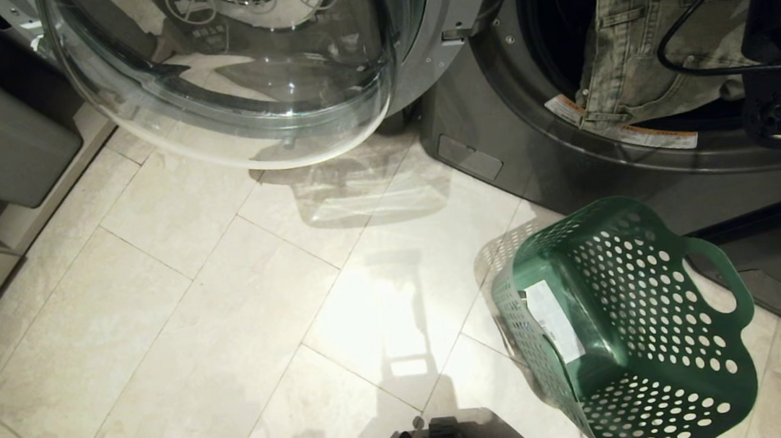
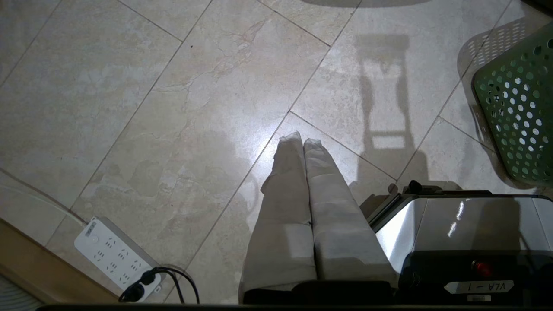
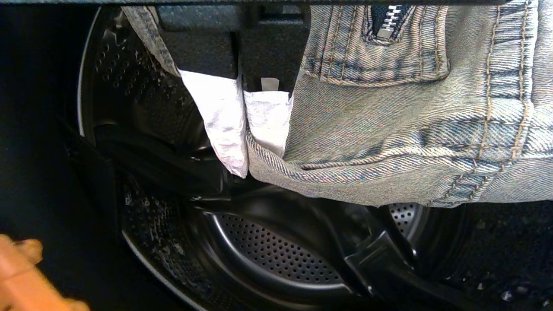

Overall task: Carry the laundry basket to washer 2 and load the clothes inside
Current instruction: Place the clothes into the washing machine

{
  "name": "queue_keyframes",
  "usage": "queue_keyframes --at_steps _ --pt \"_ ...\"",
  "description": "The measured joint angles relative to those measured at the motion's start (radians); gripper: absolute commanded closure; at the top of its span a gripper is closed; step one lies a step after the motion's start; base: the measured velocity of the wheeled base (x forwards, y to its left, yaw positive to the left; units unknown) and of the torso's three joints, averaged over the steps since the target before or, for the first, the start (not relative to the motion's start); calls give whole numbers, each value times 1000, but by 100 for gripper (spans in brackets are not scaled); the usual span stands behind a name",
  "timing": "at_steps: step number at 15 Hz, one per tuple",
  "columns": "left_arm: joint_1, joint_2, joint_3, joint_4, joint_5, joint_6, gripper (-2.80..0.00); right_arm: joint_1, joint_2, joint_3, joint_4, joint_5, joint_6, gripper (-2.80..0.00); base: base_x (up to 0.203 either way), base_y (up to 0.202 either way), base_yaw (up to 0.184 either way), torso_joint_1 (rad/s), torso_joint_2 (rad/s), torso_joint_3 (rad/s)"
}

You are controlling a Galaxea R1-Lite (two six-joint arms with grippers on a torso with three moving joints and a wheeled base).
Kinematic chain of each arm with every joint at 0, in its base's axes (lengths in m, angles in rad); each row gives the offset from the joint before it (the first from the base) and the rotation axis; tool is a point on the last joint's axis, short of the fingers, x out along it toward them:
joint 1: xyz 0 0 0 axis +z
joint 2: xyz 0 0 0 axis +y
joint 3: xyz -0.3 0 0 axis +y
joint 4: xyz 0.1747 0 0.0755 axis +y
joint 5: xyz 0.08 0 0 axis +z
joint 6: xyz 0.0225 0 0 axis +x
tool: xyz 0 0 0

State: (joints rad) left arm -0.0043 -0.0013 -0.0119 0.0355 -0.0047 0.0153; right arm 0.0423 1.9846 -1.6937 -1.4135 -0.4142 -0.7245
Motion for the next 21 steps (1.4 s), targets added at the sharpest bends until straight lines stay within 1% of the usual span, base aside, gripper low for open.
queue_keyframes --at_steps 3,4,7,8,11,15,18,20,21 --pt "0 0 0 0 0 0 0 -1 30 6 -8 -8 2 0 0 0 0 0 0 0" --pt "0 0 0 0 -1 0 0 -1 44 4 -10 -26 4 0 0 0 0 0 0 0" --pt "0 0 0 0 -1 0 0 -9 91 -3 4 -136 13 0 0 0 0 0 0 0" --pt "0 0 0 0 0 0 0 -9 106 -4 8 -153 16 0 0 0 0 0 0 0" --pt "0 0 0 0 0 0 0 -10 140 -5 27 -172 22 0 0 0 0 0 0 0" --pt "0 0 0 0 0 0 0 -9 187 -30 33 -223 43 0 0 0 0 0 0 0" --pt "0 0 0 0 -1 0 0 -10 199 -51 71 -231 60 0 0 0 0 0 0 0" --pt "0 0 0 0 0 0 0 -9 211 -114 72 -231 59 0 0 0 0 0 0 0" --pt "0 0 0 0 -1 0 0 -8 221 -168 67 -231 55 0 0 0 0 0 0 0"
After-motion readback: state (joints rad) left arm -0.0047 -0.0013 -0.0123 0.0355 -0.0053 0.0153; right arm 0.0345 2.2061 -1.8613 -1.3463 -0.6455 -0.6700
